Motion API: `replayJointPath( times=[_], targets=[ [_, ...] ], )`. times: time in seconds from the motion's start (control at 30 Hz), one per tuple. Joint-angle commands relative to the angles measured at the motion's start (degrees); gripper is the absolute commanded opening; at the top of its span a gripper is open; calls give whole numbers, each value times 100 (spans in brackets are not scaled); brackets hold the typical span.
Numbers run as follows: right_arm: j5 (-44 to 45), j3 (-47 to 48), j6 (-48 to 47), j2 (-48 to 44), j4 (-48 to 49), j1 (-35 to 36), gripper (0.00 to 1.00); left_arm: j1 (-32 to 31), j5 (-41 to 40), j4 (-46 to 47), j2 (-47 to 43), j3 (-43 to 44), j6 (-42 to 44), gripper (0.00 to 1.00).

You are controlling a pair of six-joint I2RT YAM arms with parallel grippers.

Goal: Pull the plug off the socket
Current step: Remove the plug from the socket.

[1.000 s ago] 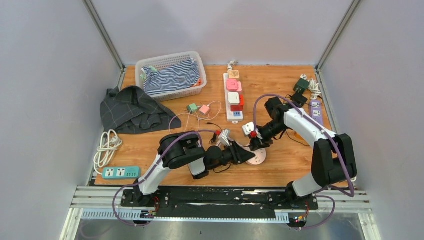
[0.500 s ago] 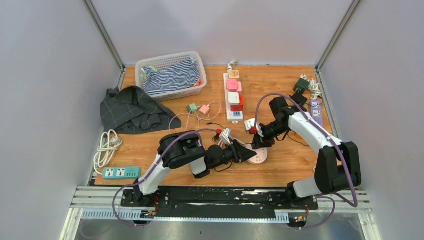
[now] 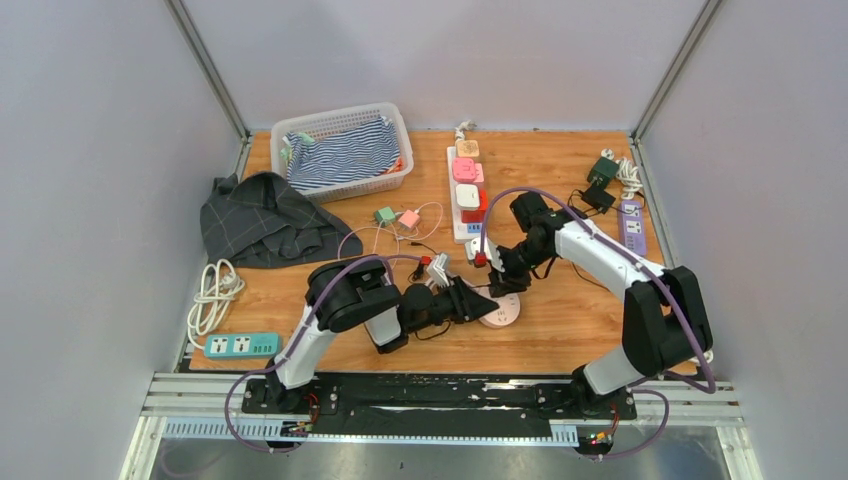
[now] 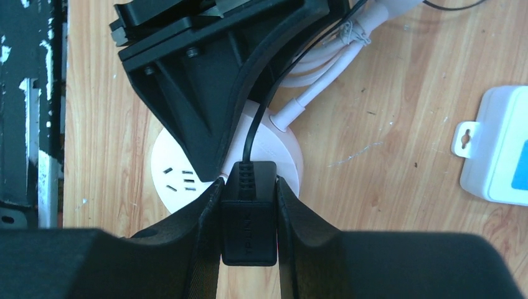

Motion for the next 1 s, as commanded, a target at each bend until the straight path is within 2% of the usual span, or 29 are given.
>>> replayJointPath(
  times=[0.0, 0.1, 0.2, 0.33, 0.4, 0.53, 0.6, 0.67, 0.7, 0.8, 0.97],
  targets=[
    [449, -87, 1381, -168, 959, 170, 0, -49, 520, 368, -436, -38, 360, 3],
    [333, -185, 1616, -276, 1175, 144, 0, 37, 555, 367, -501, -93, -28, 2],
    [-222, -235, 1609, -320, 1144, 207, 0, 68, 568, 368, -434, -80, -290, 3],
    [-537, -330, 1203, -519, 901, 791, 0, 70, 610, 381, -340, -71, -641, 2],
    [-339, -308, 1329, -581, 986, 959, 0, 81, 599, 377, -391, -146, -696, 2],
    [996, -262, 2053, -502, 1592, 921, 0, 167, 491, 374, -627, -507, -690, 2],
    [1356, -249, 2246, -526, 1735, 795, 0, 218, 432, 380, -737, -684, -689, 1],
    [1095, -299, 2178, -657, 1639, 705, 0, 244, 418, 377, -832, -807, -707, 1],
    [460, -321, 1885, -740, 1405, 703, 0, 260, 429, 376, -867, -835, -720, 1],
    [-1112, -388, 267, -875, 220, 805, 0, 281, 519, 368, -938, -826, -773, 0],
    [-952, -382, 301, -814, 212, 1060, 0, 281, 590, 360, -893, -744, -760, 0]
  ],
)
